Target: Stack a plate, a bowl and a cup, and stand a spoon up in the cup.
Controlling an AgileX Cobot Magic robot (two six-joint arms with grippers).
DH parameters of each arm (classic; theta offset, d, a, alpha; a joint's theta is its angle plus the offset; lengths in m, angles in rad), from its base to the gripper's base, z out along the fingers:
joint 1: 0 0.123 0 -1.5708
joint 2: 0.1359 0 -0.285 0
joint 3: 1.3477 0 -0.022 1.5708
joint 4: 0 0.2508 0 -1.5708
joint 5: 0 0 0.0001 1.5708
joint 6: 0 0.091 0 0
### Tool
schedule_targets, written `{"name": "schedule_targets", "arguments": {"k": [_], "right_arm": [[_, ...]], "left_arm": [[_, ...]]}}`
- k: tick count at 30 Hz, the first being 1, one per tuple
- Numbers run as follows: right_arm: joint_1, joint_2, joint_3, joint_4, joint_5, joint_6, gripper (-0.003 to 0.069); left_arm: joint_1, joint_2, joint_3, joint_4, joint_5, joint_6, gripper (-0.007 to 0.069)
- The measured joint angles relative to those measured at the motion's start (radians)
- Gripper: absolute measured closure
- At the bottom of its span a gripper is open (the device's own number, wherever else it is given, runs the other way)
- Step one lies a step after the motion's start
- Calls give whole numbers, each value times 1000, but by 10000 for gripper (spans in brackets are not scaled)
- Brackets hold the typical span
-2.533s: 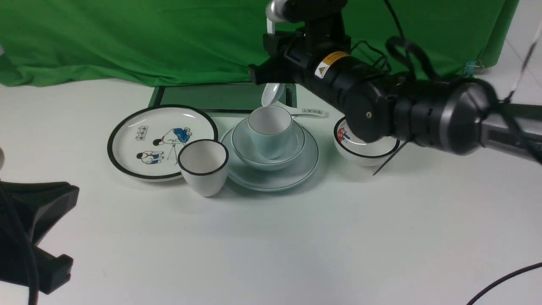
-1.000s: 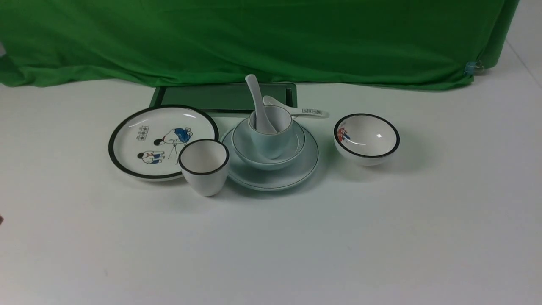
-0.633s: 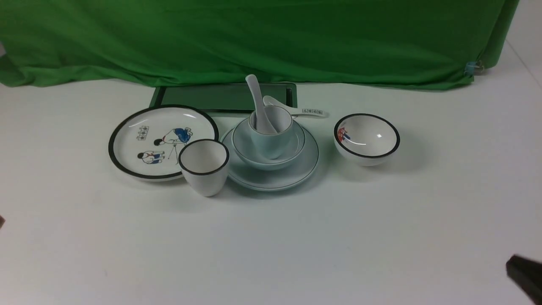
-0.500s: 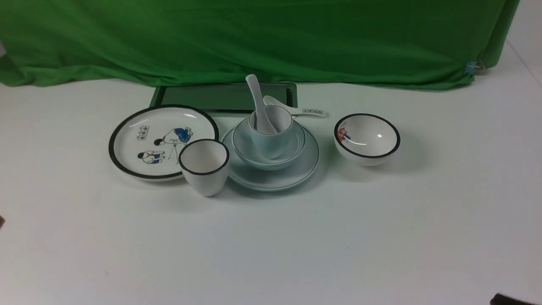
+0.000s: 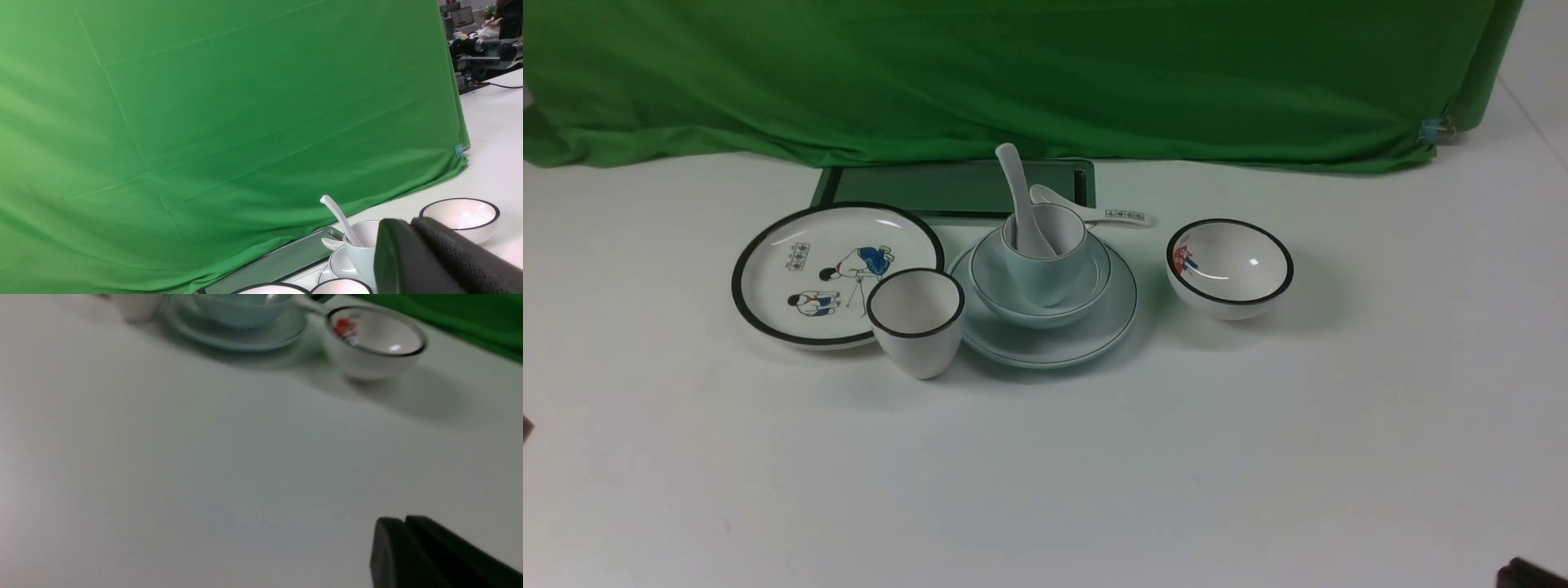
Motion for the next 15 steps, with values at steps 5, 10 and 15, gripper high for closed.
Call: {"name": "schedule_targets", "arguments": {"k": [5, 10, 15], "right_arm": [[-241, -119, 0, 225, 4, 3, 579], [-400, -128, 0, 299, 19, -2, 576], [-411, -128, 0, 283, 100, -42, 571]], "left_arm": [[0, 0, 0, 0, 0, 0, 656], [0, 0, 0, 0, 0, 0, 656], [0, 0, 0, 0, 0, 0, 656]]}}
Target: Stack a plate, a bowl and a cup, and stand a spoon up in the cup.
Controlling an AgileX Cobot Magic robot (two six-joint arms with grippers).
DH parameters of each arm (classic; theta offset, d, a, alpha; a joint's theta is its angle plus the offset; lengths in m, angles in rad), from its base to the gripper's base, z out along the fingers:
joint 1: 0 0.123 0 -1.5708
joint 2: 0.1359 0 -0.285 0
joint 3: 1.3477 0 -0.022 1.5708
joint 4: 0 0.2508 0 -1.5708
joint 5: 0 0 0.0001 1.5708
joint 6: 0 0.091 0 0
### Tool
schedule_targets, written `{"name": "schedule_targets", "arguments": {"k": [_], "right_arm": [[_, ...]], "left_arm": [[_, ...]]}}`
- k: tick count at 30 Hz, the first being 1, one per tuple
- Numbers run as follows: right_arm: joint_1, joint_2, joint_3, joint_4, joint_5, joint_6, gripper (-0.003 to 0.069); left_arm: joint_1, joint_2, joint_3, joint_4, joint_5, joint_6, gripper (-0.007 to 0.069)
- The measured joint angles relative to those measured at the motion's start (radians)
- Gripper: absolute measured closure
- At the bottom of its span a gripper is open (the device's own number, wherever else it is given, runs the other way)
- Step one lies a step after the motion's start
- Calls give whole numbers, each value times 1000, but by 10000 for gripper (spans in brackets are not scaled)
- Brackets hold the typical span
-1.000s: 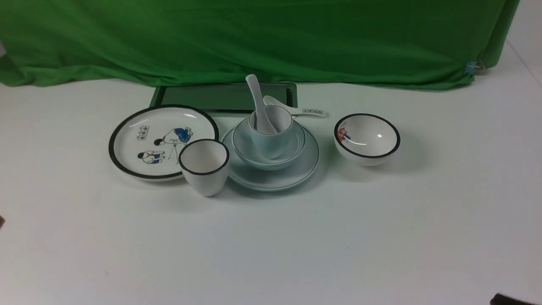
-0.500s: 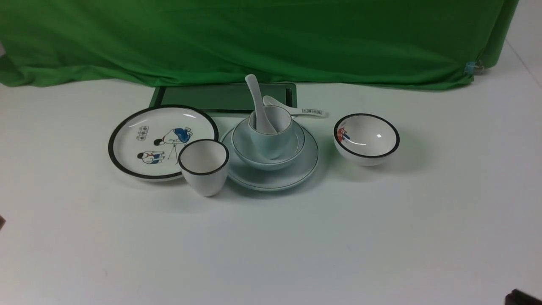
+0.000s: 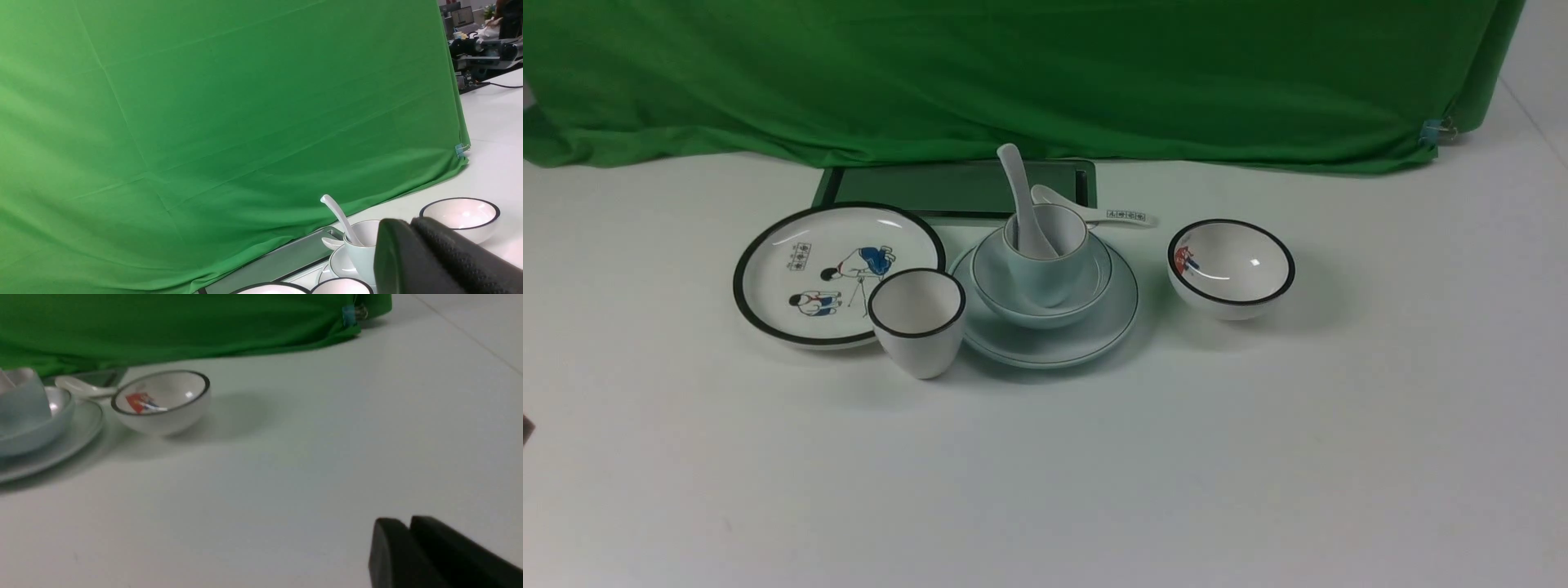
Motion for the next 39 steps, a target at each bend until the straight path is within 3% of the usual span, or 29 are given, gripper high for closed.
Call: {"name": "schedule_targets", "arguments": {"k": [7, 10, 13, 21, 39], "right_arm": [[25, 0, 0, -8, 15, -201, 569], [39, 0, 0, -5, 16, -233, 611], [49, 0, 0, 17, 19, -234, 646], [51, 0, 0, 33, 18, -179, 646], [51, 0, 0, 39, 11, -176, 610]], "left_arm": [[0, 0, 0, 0, 0, 0, 656], [0, 0, 0, 0, 0, 0, 656], [0, 0, 0, 0, 0, 0, 656], [0, 0, 0, 0, 0, 0, 656], [0, 0, 0, 0, 0, -1, 656]]}}
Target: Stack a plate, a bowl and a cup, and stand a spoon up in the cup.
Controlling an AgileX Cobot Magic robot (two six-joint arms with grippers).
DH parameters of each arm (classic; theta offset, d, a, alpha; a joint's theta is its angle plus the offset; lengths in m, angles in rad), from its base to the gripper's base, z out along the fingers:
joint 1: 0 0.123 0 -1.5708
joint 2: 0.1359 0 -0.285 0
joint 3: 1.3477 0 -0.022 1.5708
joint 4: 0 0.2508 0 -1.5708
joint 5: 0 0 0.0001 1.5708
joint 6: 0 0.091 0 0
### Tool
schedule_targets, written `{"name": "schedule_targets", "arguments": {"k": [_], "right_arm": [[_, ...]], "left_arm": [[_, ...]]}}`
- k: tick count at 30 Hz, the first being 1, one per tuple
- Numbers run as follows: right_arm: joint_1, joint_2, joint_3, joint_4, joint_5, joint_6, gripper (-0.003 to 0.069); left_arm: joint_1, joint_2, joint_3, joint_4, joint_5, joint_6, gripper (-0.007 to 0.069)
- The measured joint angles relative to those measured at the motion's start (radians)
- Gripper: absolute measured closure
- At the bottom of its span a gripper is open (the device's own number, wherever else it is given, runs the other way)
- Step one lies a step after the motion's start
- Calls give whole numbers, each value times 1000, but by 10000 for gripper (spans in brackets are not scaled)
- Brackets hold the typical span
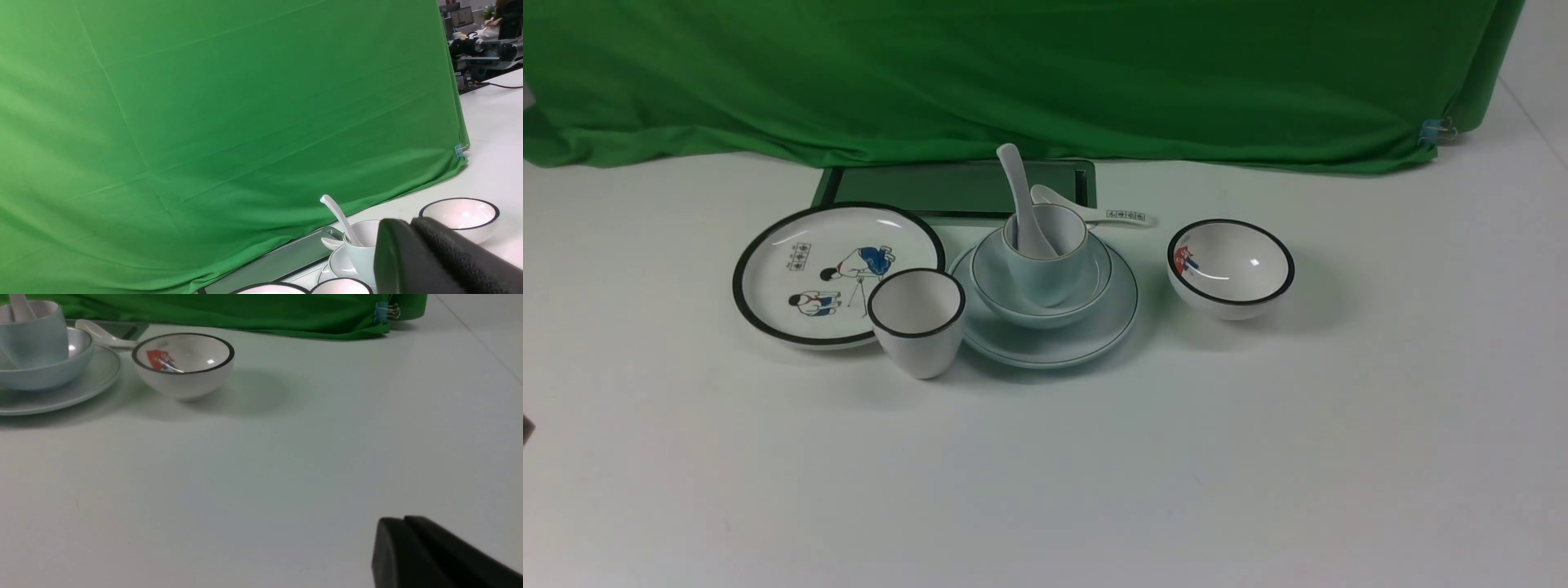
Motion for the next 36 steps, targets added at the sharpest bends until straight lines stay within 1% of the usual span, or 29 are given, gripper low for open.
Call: {"name": "schedule_targets", "arguments": {"k": [6, 7, 8, 10, 12, 13, 14, 17, 21, 23, 36], "right_arm": [[0, 0, 0, 0, 0, 0, 596], [0, 0, 0, 0, 0, 0, 591], [0, 0, 0, 0, 0, 0, 591], [0, 0, 0, 0, 0, 0, 589], [0, 0, 0, 0, 0, 0, 587], [0, 0, 0, 0, 0, 0, 587], [0, 0, 0, 0, 0, 0, 586], [0, 0, 0, 0, 0, 0, 580], [0, 0, 0, 1, 0, 0, 571], [0, 0, 0, 1, 0, 0, 566], [0, 0, 0, 1, 0, 0, 525]], "left_arm": [[14, 1, 25, 0, -30, -1, 656], [40, 1, 52, 0, -41, -1, 656], [45, 1, 52, 0, -41, -1, 656], [110, 1, 94, -9, -41, -12, 656], [164, 1, 136, -58, -43, -36, 656], [176, 1, 145, -77, -44, -40, 656], [210, 2, 181, -129, -45, -53, 656], [254, 2, 240, -173, -16, -58, 656], [266, 2, 247, -191, 141, -91, 656], [266, 2, 247, -201, 166, -100, 656], [267, 2, 247, -207, 168, -100, 655]]}}
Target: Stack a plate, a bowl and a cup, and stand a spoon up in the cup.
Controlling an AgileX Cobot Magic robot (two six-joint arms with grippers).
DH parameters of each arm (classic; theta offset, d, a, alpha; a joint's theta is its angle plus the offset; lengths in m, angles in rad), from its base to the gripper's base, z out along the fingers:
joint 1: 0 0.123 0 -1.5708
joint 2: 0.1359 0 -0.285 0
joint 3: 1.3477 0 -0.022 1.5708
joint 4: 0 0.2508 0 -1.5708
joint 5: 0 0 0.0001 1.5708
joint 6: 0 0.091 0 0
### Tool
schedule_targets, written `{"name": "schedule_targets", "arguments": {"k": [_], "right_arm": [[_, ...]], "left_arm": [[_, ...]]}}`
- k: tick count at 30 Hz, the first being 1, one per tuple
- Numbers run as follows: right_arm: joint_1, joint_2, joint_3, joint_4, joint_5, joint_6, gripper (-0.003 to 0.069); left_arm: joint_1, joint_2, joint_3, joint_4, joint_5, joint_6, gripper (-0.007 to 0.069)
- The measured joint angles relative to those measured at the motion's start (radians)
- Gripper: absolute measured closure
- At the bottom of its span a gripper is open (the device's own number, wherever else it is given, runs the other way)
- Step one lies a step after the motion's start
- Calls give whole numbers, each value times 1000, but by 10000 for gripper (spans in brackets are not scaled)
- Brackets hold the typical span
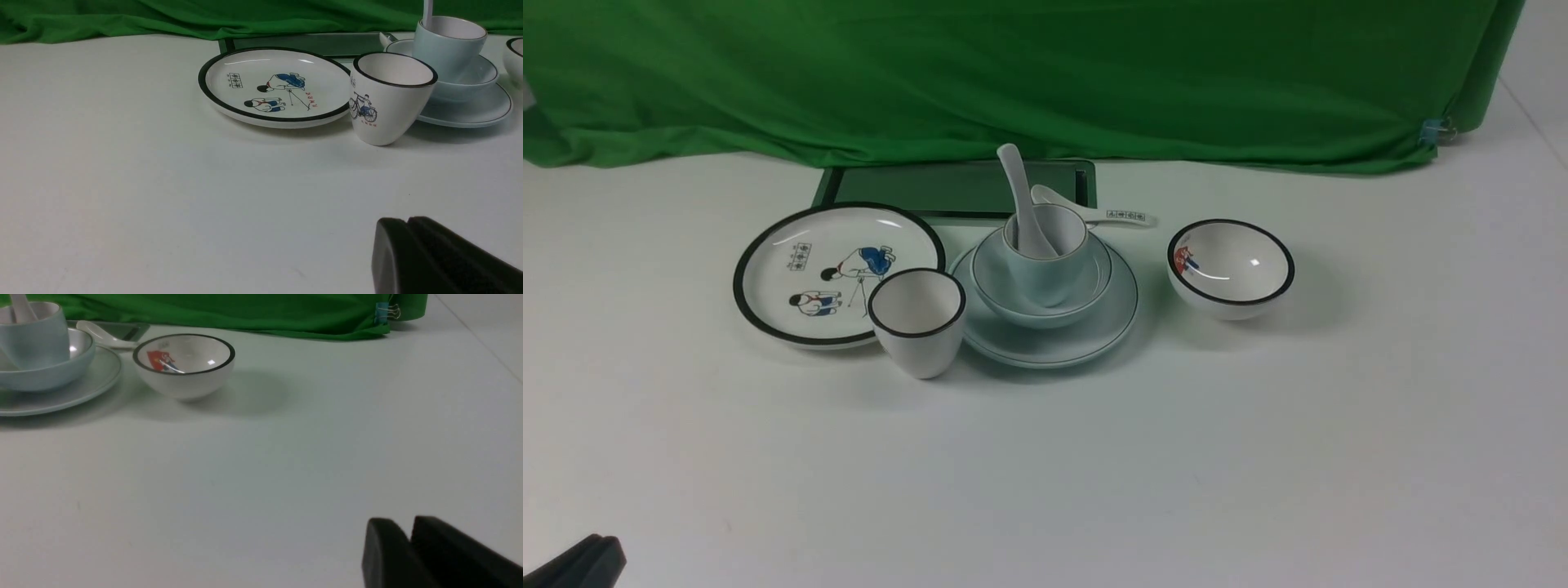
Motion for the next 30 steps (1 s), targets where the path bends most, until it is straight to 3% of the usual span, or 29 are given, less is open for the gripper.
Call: {"name": "schedule_targets", "arguments": {"k": [30], "right_arm": [[0, 0, 0, 0, 0, 0, 469]], "left_arm": [[-1, 0, 0, -1, -11, -1, 655]]}}
